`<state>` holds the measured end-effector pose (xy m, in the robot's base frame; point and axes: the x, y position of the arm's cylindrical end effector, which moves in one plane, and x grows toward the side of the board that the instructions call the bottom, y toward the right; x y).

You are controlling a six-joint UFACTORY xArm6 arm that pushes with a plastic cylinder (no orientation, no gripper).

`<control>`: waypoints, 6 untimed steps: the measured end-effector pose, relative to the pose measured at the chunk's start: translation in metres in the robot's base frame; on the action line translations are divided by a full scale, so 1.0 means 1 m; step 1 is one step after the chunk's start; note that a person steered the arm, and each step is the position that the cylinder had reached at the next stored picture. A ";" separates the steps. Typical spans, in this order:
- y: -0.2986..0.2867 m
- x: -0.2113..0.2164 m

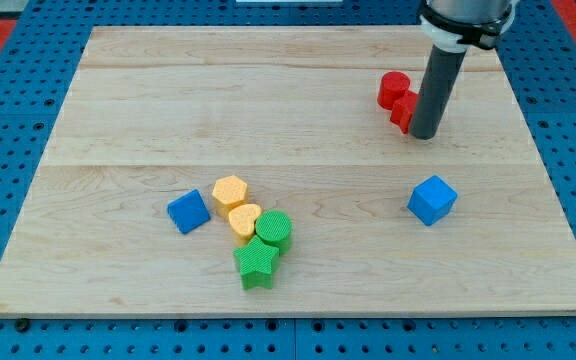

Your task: Slide your arm above the red circle

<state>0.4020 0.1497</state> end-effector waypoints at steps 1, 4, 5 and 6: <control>-0.025 0.018; -0.079 -0.100; -0.057 -0.120; -0.029 -0.103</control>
